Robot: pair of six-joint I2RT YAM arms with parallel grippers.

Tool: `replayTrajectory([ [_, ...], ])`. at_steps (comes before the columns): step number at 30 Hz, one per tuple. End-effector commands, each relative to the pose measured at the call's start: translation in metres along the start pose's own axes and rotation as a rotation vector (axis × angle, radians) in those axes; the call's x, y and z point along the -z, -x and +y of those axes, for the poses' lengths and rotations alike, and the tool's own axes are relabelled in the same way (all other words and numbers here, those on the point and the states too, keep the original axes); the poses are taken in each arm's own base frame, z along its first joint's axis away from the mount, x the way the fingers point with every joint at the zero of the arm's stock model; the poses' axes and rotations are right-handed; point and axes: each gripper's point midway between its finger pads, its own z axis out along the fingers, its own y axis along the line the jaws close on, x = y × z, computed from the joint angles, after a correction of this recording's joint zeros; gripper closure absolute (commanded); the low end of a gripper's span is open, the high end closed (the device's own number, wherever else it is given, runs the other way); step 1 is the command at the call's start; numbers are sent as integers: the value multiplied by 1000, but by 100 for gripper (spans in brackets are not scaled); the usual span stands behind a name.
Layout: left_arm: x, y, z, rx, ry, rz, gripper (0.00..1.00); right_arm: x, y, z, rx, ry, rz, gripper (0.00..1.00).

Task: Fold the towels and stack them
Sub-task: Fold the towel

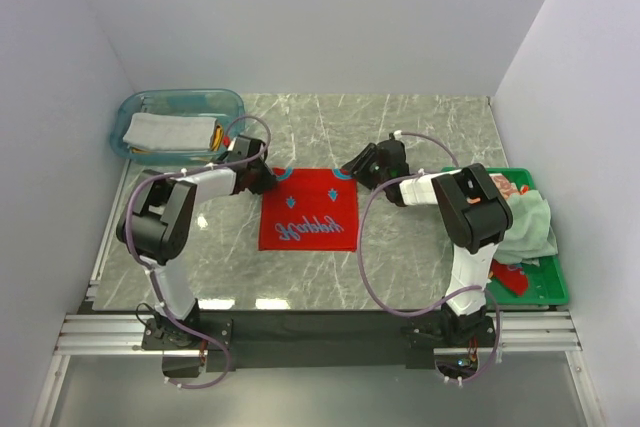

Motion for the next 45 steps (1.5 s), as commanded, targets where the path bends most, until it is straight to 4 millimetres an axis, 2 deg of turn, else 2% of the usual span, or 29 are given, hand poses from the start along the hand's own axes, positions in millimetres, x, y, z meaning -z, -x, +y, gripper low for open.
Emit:
replayTrajectory([
  [1,6,-25,35,21,86,63,70,-6,23,0,22,-10,-63,50],
  [3,11,-27,35,29,78,63,67,-4,25,7,53,3,-56,50],
  [6,25,-20,18,19,25,42,59,4,34,31,93,65,-55,50],
  [8,36,-9,2,-4,-27,9,52,11,39,51,105,128,-51,50],
  [9,40,-1,-8,-10,-55,-13,44,14,40,58,106,155,-46,49],
  [12,50,17,-29,-28,-105,-59,38,21,40,83,114,240,-21,48],
  [17,56,37,-53,-31,-176,-118,39,30,36,125,158,351,-15,44],
  [19,51,39,-55,-22,-197,-135,47,29,28,140,169,389,1,43],
  [20,49,42,-60,-11,-222,-149,51,22,23,138,151,389,18,43],
  [21,45,41,-59,-3,-233,-147,61,21,18,146,149,418,19,43],
  [23,33,41,-59,3,-248,-147,67,9,9,139,115,409,32,43],
  [25,20,40,-51,6,-226,-146,77,1,5,139,98,421,31,43],
  [30,1,42,-24,41,-192,-164,90,-23,-7,108,39,368,32,43],
  [35,-12,30,1,70,-170,-160,91,-37,-21,72,-9,291,40,43],
  [39,-18,16,25,123,-154,-143,91,-38,-18,50,-78,253,6,44],
  [40,-18,18,27,141,-160,-152,90,-36,-20,42,-101,235,9,44],
  [43,-18,17,39,170,-144,-154,90,-33,-12,27,-147,190,-21,44],
  [45,-17,17,40,171,-146,-156,88,-30,-9,23,-154,171,-40,44],
])
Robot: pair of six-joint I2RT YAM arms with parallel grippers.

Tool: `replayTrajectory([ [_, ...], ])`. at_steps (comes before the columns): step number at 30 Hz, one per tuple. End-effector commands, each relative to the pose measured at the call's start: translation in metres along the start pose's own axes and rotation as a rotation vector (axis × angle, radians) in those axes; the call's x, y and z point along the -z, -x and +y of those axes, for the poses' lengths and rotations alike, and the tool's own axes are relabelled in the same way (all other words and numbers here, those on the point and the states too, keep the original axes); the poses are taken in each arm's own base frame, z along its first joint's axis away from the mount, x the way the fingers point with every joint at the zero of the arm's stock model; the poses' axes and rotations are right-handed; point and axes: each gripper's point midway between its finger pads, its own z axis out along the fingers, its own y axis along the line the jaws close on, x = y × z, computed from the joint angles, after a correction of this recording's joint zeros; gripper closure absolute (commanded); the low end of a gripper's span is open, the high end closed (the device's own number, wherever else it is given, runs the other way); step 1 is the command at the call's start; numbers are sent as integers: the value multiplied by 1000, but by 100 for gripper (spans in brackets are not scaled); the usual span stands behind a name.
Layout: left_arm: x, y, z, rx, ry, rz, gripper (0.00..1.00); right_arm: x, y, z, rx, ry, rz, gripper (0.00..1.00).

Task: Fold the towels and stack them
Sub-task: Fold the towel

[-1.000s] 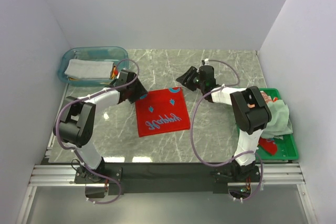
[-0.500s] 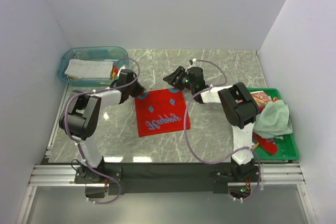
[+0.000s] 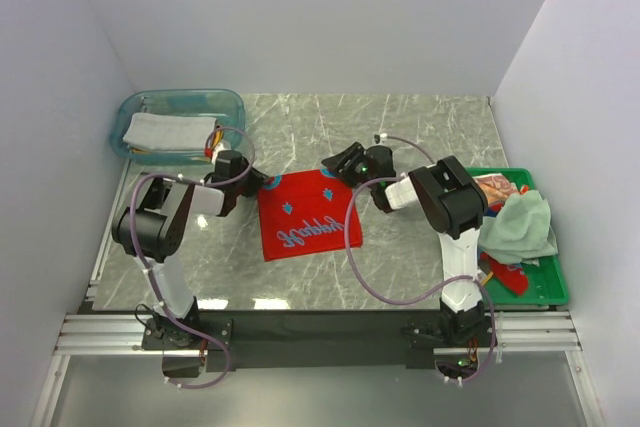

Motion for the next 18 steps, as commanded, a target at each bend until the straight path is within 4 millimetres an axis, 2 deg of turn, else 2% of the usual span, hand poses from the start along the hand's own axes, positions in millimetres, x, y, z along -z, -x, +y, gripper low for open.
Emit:
replayTrajectory([
  [1,1,-4,28,11,71,7,87,10,25,-18,-23,-77,-99,44],
  [2,2,-4,28,5,75,10,86,11,26,-15,-11,-73,-97,44],
  [6,7,15,4,-47,48,-20,75,14,35,-1,67,-76,-96,44],
  [8,13,31,-18,-78,15,-51,72,16,40,13,130,-70,-84,44],
  [11,25,42,-37,-131,-1,-61,64,22,47,29,219,-88,-61,45],
  [12,32,53,-49,-145,4,-92,62,23,53,40,247,-82,-65,45],
  [13,35,57,-52,-171,14,-104,60,28,57,50,302,-79,-70,45],
  [14,39,61,-56,-184,16,-114,59,33,51,44,318,-127,-36,45],
  [15,47,64,-70,-200,-2,-132,59,35,52,52,348,-133,-35,45],
  [16,51,62,-65,-218,32,-130,59,41,51,60,403,-137,-26,46],
  [17,53,60,-68,-227,36,-128,60,47,42,52,421,-185,16,46],
  [18,56,55,-69,-238,42,-119,64,51,32,56,450,-193,41,46],
])
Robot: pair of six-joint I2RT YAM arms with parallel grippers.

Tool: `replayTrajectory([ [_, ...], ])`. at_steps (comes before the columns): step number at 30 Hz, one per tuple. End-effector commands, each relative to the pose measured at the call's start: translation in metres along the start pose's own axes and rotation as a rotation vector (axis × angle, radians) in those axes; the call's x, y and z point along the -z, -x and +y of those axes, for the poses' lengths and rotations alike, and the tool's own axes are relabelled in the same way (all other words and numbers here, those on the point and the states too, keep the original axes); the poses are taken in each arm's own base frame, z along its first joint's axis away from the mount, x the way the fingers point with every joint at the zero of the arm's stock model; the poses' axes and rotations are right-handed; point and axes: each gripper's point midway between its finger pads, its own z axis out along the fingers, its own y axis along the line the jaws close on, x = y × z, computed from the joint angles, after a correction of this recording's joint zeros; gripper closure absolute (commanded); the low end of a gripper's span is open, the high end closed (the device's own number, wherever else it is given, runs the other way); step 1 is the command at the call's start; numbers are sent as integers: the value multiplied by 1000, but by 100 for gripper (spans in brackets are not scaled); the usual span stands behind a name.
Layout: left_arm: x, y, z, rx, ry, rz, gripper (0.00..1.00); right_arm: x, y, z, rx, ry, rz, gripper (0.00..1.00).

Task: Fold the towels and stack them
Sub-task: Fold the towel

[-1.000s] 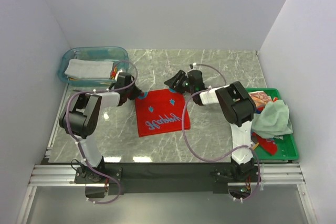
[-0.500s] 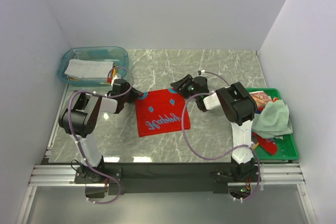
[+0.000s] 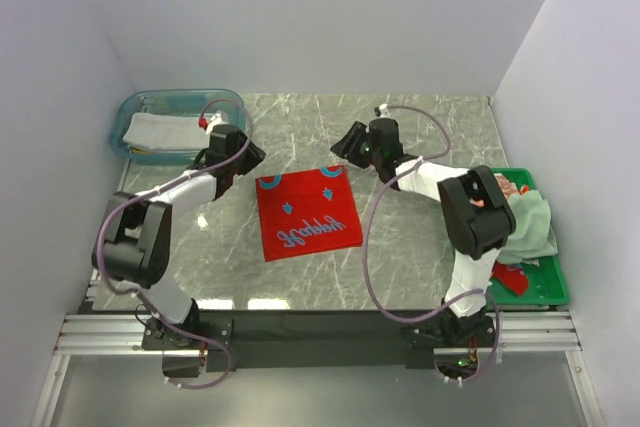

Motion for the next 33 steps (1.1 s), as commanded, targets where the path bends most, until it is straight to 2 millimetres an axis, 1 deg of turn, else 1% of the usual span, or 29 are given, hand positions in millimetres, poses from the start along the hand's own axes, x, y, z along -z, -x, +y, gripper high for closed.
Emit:
replayTrajectory([
  [1,20,2,-8,-89,48,-10,67,30,-3,20,209,-56,54,48],
  [2,20,-1,-7,-94,54,-4,69,36,-14,16,228,-84,94,50],
  [3,18,-12,0,-102,69,18,74,39,-27,20,254,-85,126,50],
  [4,17,-17,4,-99,76,26,76,44,-30,21,283,-88,130,51],
  [6,10,-25,15,-98,107,45,81,52,-53,12,304,-123,194,57],
  [7,8,-27,18,-100,120,47,82,56,-65,15,320,-114,223,58],
  [8,5,-27,22,-105,137,46,83,60,-75,12,324,-127,253,58],
  [9,-2,-31,32,-113,176,50,86,63,-86,6,327,-141,280,58],
  [11,-8,-31,40,-124,222,51,88,69,-104,0,341,-165,321,59],
  [12,-13,-37,53,-138,268,63,89,73,-112,-8,344,-184,340,59],
  [14,-18,-39,58,-151,291,70,89,81,-119,-15,348,-212,358,59],
  [15,-21,-46,69,-165,330,97,87,84,-124,-22,351,-230,371,59],
  [16,-22,-49,73,-169,352,106,86,88,-125,-23,357,-233,375,59],
  [18,-25,-51,78,-175,378,118,84,98,-132,-36,374,-278,403,58],
  [19,-23,-52,82,-178,395,119,82,102,-132,-35,390,-280,401,59],
  [20,-22,-51,83,-180,400,113,81,107,-133,-40,399,-298,412,59],
  [21,-19,-46,81,-180,397,101,77,111,-137,-43,413,-307,419,59],
  [22,-17,-42,79,-183,396,88,74,114,-137,-42,421,-302,418,58],
  [23,-14,-39,74,-185,387,80,68,116,-138,-42,428,-299,420,59],
  [24,-8,-30,64,-191,366,57,64,118,-138,-44,432,-299,422,58],
  [25,-5,-25,57,-198,360,40,61,119,-134,-46,441,-315,402,59],
  [26,1,-18,53,-213,375,19,56,121,-134,-46,444,-321,403,59],
  [27,9,-13,39,-229,355,-3,52,122,-134,-46,447,-321,403,59],
  [28,15,-12,34,-245,357,-11,46,123,-132,-45,452,-322,395,58],
  [29,23,-9,34,-265,383,-23,42,124,-132,-44,457,-323,397,59],
  [30,31,-13,24,-282,367,-23,29,125,-133,-43,461,-321,396,59],
  [31,35,-16,22,-279,371,-20,24,126,-133,-42,467,-316,396,58],
  [32,42,-26,28,-288,389,11,22,126,-133,-42,469,-318,399,59],
  [33,49,-34,23,-291,373,20,22,126,-134,-43,474,-315,403,59],
])
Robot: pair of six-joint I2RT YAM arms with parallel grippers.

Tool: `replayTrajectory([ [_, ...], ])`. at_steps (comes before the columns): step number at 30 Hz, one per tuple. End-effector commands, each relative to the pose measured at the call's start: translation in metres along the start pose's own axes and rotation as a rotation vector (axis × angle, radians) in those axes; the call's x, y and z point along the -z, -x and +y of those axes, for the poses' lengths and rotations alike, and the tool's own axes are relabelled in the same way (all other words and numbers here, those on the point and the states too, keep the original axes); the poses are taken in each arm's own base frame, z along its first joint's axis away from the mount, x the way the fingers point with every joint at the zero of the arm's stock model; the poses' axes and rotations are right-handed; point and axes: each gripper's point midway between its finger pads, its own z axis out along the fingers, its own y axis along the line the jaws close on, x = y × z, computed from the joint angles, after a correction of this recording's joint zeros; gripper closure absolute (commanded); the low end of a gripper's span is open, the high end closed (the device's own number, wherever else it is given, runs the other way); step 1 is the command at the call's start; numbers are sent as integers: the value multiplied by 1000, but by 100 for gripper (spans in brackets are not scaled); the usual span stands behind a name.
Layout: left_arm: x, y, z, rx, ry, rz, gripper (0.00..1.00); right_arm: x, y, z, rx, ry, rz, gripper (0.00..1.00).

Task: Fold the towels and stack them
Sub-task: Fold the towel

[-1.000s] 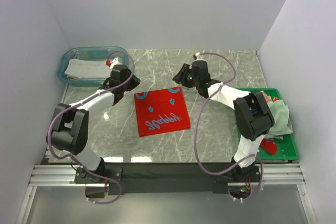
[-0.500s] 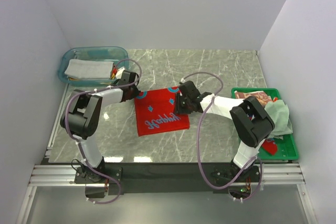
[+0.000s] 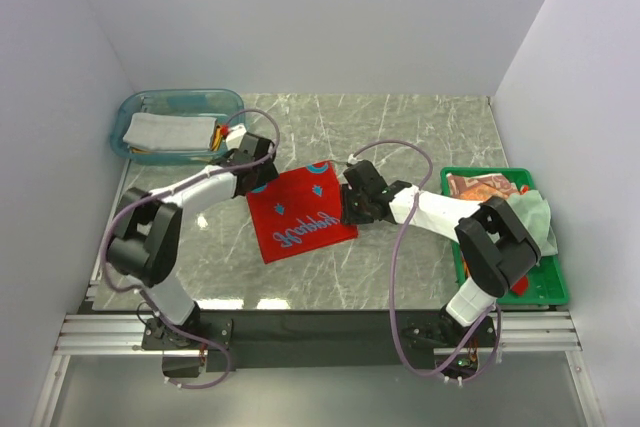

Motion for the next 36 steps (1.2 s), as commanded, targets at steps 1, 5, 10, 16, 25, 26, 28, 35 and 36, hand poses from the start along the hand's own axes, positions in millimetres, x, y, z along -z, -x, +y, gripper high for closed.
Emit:
replayTrajectory([
  [1,35,-2,-4,-28,9,-24,23,7,1,-2,40,-16,-17,58],
  [5,47,-59,8,-63,7,99,35,0,-11,-6,52,-31,24,65],
  [10,54,-114,20,-110,6,217,46,0,-38,-15,68,-54,105,70],
  [16,67,-157,22,-168,-10,303,46,20,-81,-23,53,-49,210,70],
  [25,90,-187,13,-270,-90,320,39,51,-122,-5,46,61,240,70],
  [26,91,-186,11,-278,-102,312,37,54,-119,-3,48,69,229,70],
  [28,93,-179,11,-285,-97,288,35,62,-106,2,73,87,186,69],
  [35,107,-102,16,-288,-9,87,27,78,-17,1,181,32,-23,55],
  [36,106,-92,17,-308,-5,76,26,73,-6,-5,164,31,-24,53],
])
